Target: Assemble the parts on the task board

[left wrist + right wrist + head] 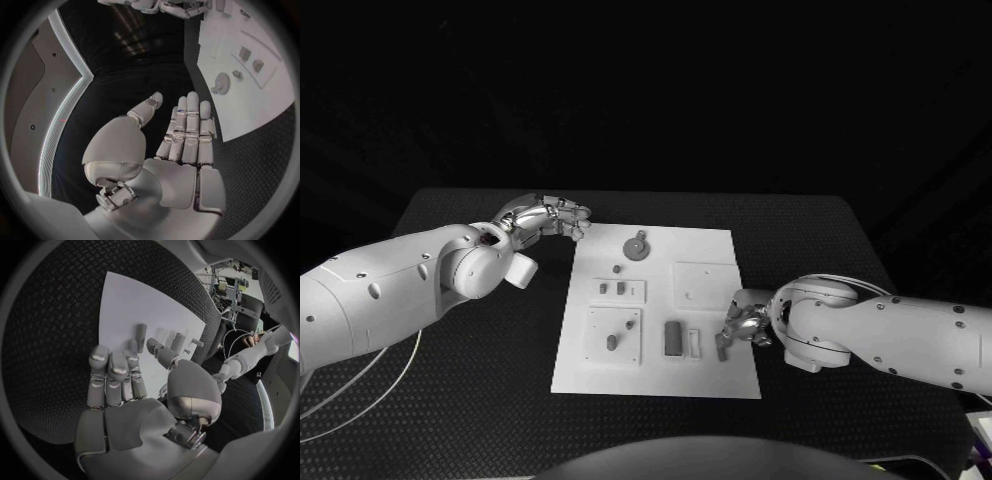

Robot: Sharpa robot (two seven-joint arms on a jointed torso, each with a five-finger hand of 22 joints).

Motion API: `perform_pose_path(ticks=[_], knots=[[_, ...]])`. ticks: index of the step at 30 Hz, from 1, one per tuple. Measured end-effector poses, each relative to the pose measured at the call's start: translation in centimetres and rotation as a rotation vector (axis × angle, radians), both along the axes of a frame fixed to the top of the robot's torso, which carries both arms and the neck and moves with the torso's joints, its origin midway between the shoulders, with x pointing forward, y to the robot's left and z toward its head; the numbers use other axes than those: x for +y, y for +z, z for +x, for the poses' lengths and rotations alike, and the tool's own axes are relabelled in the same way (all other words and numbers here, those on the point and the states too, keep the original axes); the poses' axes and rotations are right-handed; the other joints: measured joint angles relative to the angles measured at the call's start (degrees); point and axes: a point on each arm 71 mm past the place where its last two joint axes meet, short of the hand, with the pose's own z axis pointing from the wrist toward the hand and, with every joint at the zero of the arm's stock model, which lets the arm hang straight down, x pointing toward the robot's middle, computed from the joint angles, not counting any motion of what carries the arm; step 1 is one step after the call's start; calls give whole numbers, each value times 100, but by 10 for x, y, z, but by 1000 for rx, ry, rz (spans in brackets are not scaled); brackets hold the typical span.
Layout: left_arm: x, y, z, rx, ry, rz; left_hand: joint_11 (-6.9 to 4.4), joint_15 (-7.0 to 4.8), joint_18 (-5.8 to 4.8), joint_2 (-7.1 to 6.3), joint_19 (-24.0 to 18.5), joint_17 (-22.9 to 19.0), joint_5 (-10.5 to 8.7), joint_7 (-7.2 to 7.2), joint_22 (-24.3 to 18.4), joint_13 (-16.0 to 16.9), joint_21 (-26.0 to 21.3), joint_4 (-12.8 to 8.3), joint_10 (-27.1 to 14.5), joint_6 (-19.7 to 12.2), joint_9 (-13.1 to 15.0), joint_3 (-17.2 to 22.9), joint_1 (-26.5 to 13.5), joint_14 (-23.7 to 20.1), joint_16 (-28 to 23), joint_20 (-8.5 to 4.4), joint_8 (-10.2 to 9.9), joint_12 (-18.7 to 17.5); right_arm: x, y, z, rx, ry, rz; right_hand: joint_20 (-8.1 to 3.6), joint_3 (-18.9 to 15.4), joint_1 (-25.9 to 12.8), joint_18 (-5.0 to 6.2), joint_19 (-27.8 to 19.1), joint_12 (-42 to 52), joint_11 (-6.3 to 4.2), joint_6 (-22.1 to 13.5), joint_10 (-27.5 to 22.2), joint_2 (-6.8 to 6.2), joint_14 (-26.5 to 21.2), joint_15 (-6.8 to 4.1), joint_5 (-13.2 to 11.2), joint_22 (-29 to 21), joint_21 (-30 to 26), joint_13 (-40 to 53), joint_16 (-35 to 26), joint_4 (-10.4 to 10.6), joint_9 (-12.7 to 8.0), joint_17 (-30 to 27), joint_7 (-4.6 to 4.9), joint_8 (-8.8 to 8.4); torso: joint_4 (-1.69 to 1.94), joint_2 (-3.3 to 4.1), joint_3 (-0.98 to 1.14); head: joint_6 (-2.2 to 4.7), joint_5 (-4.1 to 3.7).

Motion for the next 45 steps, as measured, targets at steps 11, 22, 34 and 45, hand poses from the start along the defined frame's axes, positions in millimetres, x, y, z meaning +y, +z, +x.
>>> perform_pose_path(ticks=[11, 22, 34, 45], knots=[[0, 0, 0, 0, 0, 0, 0, 0, 0, 0, 0, 10, 0, 0, 5, 0, 0, 0, 0, 0, 1, 0, 0, 0, 0, 0, 15, 0, 5, 1, 2, 10, -45, 47, 0, 16, -22, 4, 0, 0, -20, 4, 20, -22, 0, 1, 0, -2, 2, 0, 0, 16, 0, -1, -3, 0, 1, 0, -2, -15, 18], [0, 0, 0, 0, 1, 0, 0, 0, 0, 0, 0, 16, 0, 0, 9, 0, 0, 0, 0, 0, -4, 0, 0, 0, -22, 0, 15, 0, 9, 0, 3, 28, -36, 49, 1, 24, -190, 9, 0, 0, -20, 9, 20, -267, 0, 2, -89, -20, 21, 0, -22, 174, -11, 4, -9, 0, 0, 1, -3, -30, 23], [0, 0, 0, 0, 0, 0, 0, -22, 0, 0, 0, 22, 0, 1, 14, 0, 0, 0, 0, 1, -4, 0, 0, 21, -22, 0, 15, 0, 24, -2, 1, 29, 17, 45, -12, -434, -685, 15, 30, 0, -20, -19, 20, -671, 1, 4, -133, -35, 21, 40, -22, 577, 42, 37, -12, 0, 0, 2, -1, -42, 20], [1, 0, 0, 1, 0, 0, 0, -22, 0, 0, 0, 27, 0, 2, 13, 0, 0, 0, 0, 3, -4, 0, 0, 21, -22, 0, 15, 0, 24, -7, 5, 2, 39, 9, -73, -761, -616, 13, -33, -5, -20, -26, 20, -226, -23, -18, -133, -35, 46, 62, -21, 329, 119, 50, -16, 70, 3, 2, 1, -53, 34]])
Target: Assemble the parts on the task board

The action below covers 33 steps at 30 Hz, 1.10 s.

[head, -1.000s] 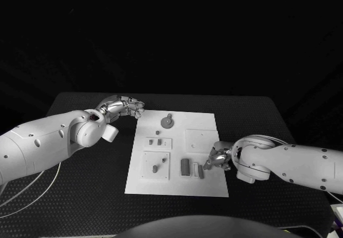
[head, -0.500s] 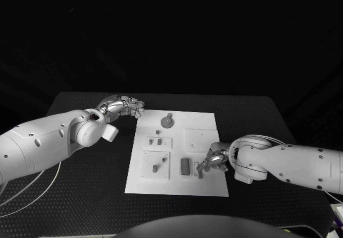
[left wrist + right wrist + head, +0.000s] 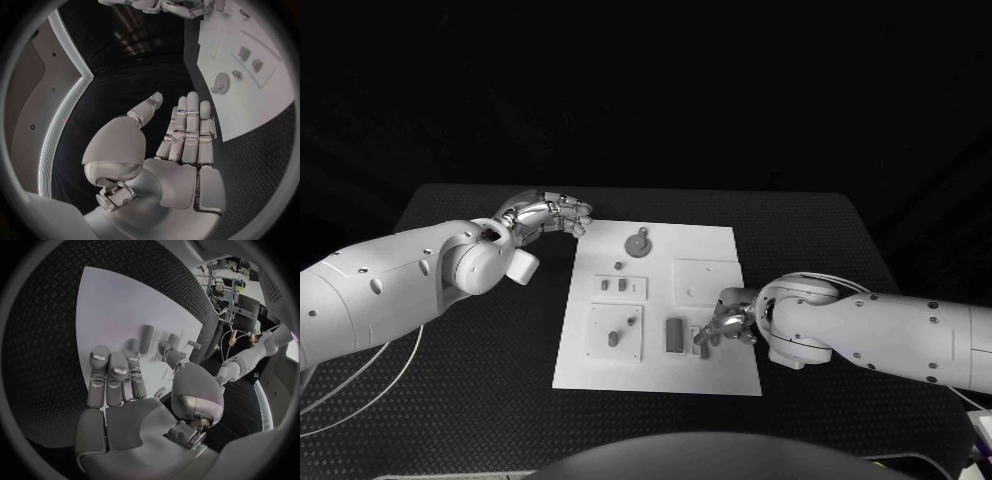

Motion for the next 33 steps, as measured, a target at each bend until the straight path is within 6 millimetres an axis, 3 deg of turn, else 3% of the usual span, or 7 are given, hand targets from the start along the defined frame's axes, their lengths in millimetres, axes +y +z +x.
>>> perform_pose_path(ticks=[5, 8, 15, 33], knots=[[0, 0, 0, 0, 0, 0, 0, 0, 0, 0, 0, 0, 0, 0, 0, 0, -22, 0, 0, 0, 0, 0, 0, 0, 0, 0, 0, 0, 0, -1, 1, -10, 8, -9, 0, -60, 71, 1, -1, 0, 0, 17, 0, 362, 0, -1, 0, 2, 0, 2, 0, -232, 6, 0, -16, 32, 0, -1, 1, -5, 4], [1, 0, 0, 0, 0, 0, 0, 0, 0, 0, 0, 2, 0, 0, 5, 0, -22, 0, 0, 0, 0, 0, 0, 0, 0, 0, 0, 0, 0, -1, 2, -15, 10, -12, 0, -35, 119, 1, -1, 0, 0, 20, 0, 509, 0, -1, 0, 2, 0, 2, 0, -308, 7, 6, -19, 31, -1, -1, 1, -6, 6], [0, 0, 0, 1, 0, 0, 0, 0, 0, 0, 0, 4, 0, 0, 5, 0, -22, 0, 0, 0, 0, 0, 0, 0, 0, 0, 0, 0, 2, -1, 2, -23, 22, -21, 0, 21, 169, 1, -1, -1, 0, 46, 0, 573, 18, -18, 0, 1, 8, 7, 0, -459, 39, 6, -45, 30, -3, 0, 2, -14, 10], [1, 0, 0, 1, 0, 0, 0, 0, 0, 0, 0, 15, 0, 0, 9, 0, -22, 0, 0, 0, -4, 0, 0, 0, -22, 0, 0, 0, 3, -1, 2, -42, 56, -47, 2, 82, 207, 6, -1, -1, -21, 60, 21, 533, 19, -18, 0, -1, 21, 16, 0, -584, 39, 10, -59, 30, -3, -1, 0, -25, 16]])
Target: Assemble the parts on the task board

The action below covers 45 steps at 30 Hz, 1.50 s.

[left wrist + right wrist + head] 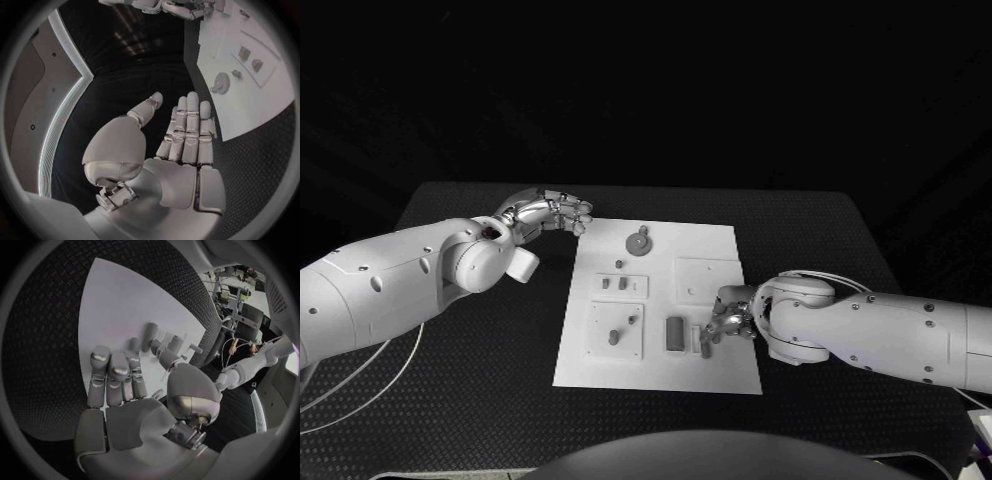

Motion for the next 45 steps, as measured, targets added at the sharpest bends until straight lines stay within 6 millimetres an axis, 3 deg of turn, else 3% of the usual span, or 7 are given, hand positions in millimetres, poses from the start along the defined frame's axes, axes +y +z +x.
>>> perform_pose_path(ticks=[16, 20, 24, 29, 45], knots=[[1, 0, 0, 0, 1, 0, 0, 0, 0, 0, 0, 6, 0, 0, 5, 0, 0, 0, 0, 0, 0, 0, 0, 0, 0, 0, 0, 0, -11, 1, 1, -48, 23, -46, 1, 49, 35, 10, -1, 0, 0, 2, 0, -101, 0, 0, 0, -15, 0, 0, 0, -15, 68, -1, -1, 0, -2, 0, 4, 14, -5], [1, 0, 0, 0, 1, 0, 0, 0, 0, 0, 0, 10, 0, 0, 4, 0, 0, 0, 0, 0, 1, 0, 0, 0, 0, 0, 0, 0, -11, 2, 0, -63, 39, -58, 2, 106, 60, 11, -1, 0, 0, 2, 0, -267, 0, 0, 0, -27, 0, 0, 0, 11, 69, -2, -2, 0, -2, 1, 3, 18, -7], [1, 0, 0, 1, 0, 0, 0, 0, 0, 0, 0, 10, 0, 0, 4, 0, 0, 0, 0, 0, 1, 0, 0, 0, 0, 0, 0, 0, -10, 3, -2, -85, 62, -74, -3, 247, 76, 12, 4, 1, 0, 2, 0, -553, 0, 1, 0, -49, 0, -1, 0, 152, 69, -2, -1, -3, -3, 1, 3, 19, -8], [1, 0, 0, 1, 0, 1, 0, 0, 0, 0, 0, 14, 0, 0, 6, 0, 0, 0, 0, 0, 1, 0, 0, 0, 0, 0, 0, 0, -7, 4, -4, -115, 99, -102, 6, 294, 59, 13, 35, -22, 0, 2, 0, -695, 0, 1, 0, -57, -1, -1, 0, 266, 69, -8, -1, -15, -4, 0, 2, 24, -5], [1, 0, -1, 3, 0, 1, 0, 0, 0, 0, 0, 22, 0, 0, 8, 0, 0, 0, 0, 0, 1, 0, 0, 0, 0, 0, 0, 0, 1, 4, -11, -175, 178, -164, 7, 292, 104, 12, 35, -23, 1, 0, -1, -785, 0, 1, 0, -57, 0, -2, 0, 310, 86, -8, 0, -56, -4, -1, -4, 25, -16]])
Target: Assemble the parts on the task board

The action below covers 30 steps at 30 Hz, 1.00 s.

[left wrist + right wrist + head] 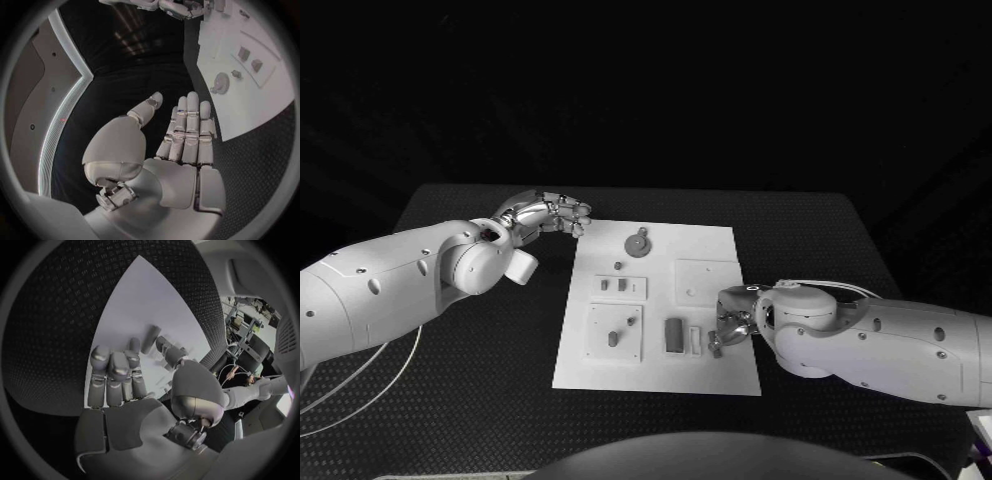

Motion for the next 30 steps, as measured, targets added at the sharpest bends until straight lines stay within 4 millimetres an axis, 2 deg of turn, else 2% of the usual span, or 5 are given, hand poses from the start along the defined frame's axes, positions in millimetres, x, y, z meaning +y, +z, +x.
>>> perform_pose_path(ticks=[4, 7, 9, 21, 30], knots=[[0, 0, 0, 0, 0, 0, 0, 0, 0, 0, 0, 0, 0, 0, 6, 0, 0, 0, 0, 0, 0, 0, 0, 0, -22, 0, 0, 0, 3, -2, -2, -25, 27, -22, 1, 30, 160, 0, -1, 0, 0, -1, 0, 1, 0, 0, 0, 0, -1, 2, 0, -41, 831, 0, 1, 5, 1, 0, 1, -4, -3], [0, 0, 0, 0, 0, 0, 0, 0, 0, 0, 0, 2, 0, 0, 5, 0, 0, 0, 0, 0, -1, 0, 0, 0, -22, 0, 0, 0, 5, -3, -3, -41, 42, -35, 1, 45, 384, 0, -1, 0, 0, -1, 0, 21, 0, 0, 0, 0, 0, 11, 0, -183, 1061, 0, 1, 11, 1, 0, 2, -4, -4], [0, 0, 0, 0, 0, 0, 0, 0, 0, 0, 0, 6, 0, 0, 5, 0, 0, 0, 0, 0, -5, 0, 0, 0, -22, 0, 0, 0, 6, -5, -4, -51, 51, -44, 1, 31, 503, 0, -1, 0, 1, -2, -1, 95, 0, 0, 0, 0, -1, 11, -22, -278, 1530, 0, 2, 12, 3, 0, 3, -4, -4], [1, 0, 0, 1, 1, 1, 0, 0, 0, 0, 0, 11, 0, 0, 10, 0, 0, 0, 0, 0, -5, 0, 0, 0, -22, 0, 0, 0, 13, -4, -6, -81, 82, -44, 1, 206, 1159, -1, -46, -18, 10, -7, -11, 356, -2, 2, -45, 0, 0, 16, -26, -393, 1527, -6, 7, -40, 4, 0, 4, -18, -5], [1, 0, 0, 1, 1, 1, 0, 0, 0, 0, 0, 17, 0, 0, 9, 0, -23, 0, 0, 0, -5, 0, 0, 0, -22, 0, 0, 0, 11, -5, -7, -84, 71, -21, 54, 717, 1103, -1, -96, -27, 29, 2, 12, 415, -10, 11, 1, 0, 35, -10, -27, -381, 1530, -14, 39, -20, 7, 1, 5, -18, -5]])
